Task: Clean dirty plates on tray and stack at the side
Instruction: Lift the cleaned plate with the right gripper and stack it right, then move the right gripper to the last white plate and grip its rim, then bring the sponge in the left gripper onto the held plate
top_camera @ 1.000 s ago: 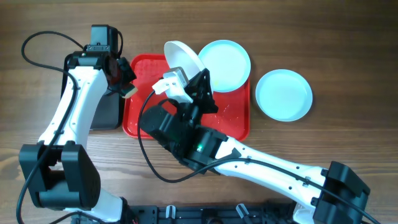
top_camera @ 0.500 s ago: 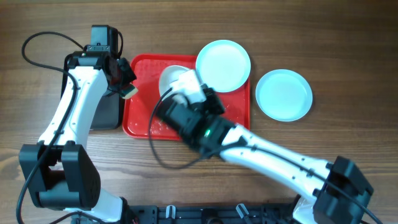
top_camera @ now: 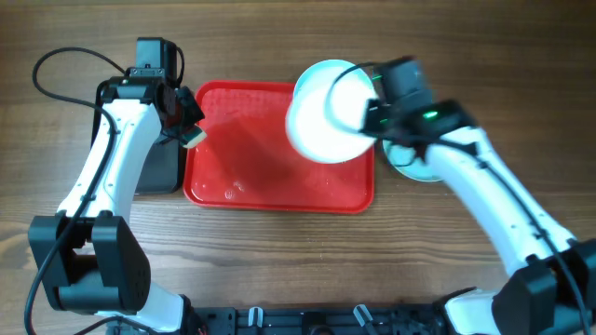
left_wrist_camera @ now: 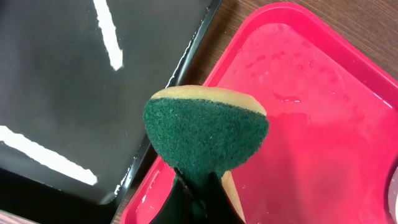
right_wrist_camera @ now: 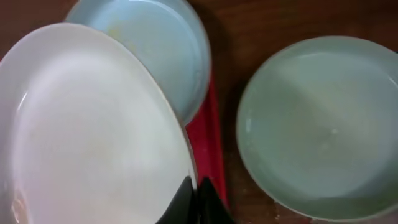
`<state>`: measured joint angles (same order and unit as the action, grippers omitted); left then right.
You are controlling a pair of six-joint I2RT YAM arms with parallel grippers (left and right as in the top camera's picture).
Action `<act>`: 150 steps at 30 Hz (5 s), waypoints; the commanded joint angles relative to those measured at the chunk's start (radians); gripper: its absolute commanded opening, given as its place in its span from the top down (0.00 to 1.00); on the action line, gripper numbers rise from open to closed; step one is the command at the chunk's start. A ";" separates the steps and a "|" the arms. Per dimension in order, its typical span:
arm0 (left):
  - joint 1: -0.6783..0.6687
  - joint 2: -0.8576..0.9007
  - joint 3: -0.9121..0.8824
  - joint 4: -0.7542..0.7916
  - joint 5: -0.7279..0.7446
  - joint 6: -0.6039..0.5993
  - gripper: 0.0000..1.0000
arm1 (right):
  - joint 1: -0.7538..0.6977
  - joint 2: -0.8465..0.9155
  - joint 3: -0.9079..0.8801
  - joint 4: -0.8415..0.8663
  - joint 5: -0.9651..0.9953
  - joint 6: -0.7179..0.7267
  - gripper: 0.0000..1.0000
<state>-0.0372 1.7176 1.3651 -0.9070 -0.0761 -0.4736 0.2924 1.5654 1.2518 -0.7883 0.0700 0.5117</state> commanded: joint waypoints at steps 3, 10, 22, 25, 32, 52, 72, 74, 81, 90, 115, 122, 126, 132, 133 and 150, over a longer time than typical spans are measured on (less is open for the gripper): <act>0.004 -0.001 -0.006 0.001 0.008 -0.006 0.96 | -0.243 -0.013 0.002 -0.080 -0.086 -0.095 0.96; 0.004 -0.001 -0.006 0.008 0.009 -0.006 0.96 | -0.447 0.018 -0.067 -0.071 0.001 -0.094 0.96; 0.004 -0.001 -0.006 0.008 0.008 -0.006 0.96 | -0.483 0.127 -0.178 0.049 0.008 -0.093 0.60; 0.004 -0.001 -0.006 0.008 0.008 -0.006 0.96 | -0.483 0.132 -0.176 0.055 -0.026 -0.097 0.48; 0.004 -0.001 -0.006 0.008 0.008 -0.006 0.96 | -0.445 0.107 -0.063 0.037 -0.237 -0.185 0.48; 0.002 -0.001 -0.006 0.008 0.008 -0.006 0.96 | 0.013 0.316 0.031 0.205 -0.084 0.281 0.83; 0.002 -0.001 -0.006 0.008 0.008 -0.006 0.96 | 0.071 0.470 0.031 0.219 -0.386 0.086 0.96; 0.002 -0.001 -0.006 0.008 0.008 -0.006 0.96 | 0.109 0.469 0.031 0.182 -0.386 0.061 0.96; 0.002 -0.001 -0.006 0.008 0.008 -0.006 0.96 | 0.175 0.464 0.045 0.126 -0.336 -0.108 0.74; 0.002 -0.001 -0.006 0.008 0.008 -0.006 0.96 | 0.166 0.465 0.057 0.322 -0.244 -0.328 0.37; 0.002 -0.001 -0.006 0.008 0.009 -0.006 0.96 | 0.180 0.519 0.057 0.219 -0.311 0.134 0.96; -0.018 0.010 -0.006 0.009 0.009 -0.006 0.96 | 0.227 0.519 0.057 0.233 -0.341 0.164 0.96; -0.047 0.034 -0.006 0.008 0.009 -0.005 0.96 | 0.219 0.519 0.057 0.252 -0.325 0.100 0.96; -0.112 0.087 -0.006 0.050 0.127 0.138 0.96 | 0.203 0.519 0.057 0.268 -0.307 0.013 0.96; -0.121 0.096 -0.006 0.059 0.148 0.165 0.96 | 0.204 0.519 0.057 0.270 -0.306 0.008 0.96; -0.243 0.287 -0.006 0.067 0.141 0.365 0.96 | 0.204 0.520 0.055 0.278 -0.303 -0.001 0.96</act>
<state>-0.2806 1.9522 1.3643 -0.8268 0.0971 -0.1417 0.5034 2.0537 1.3285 -0.5117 -0.2657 0.5255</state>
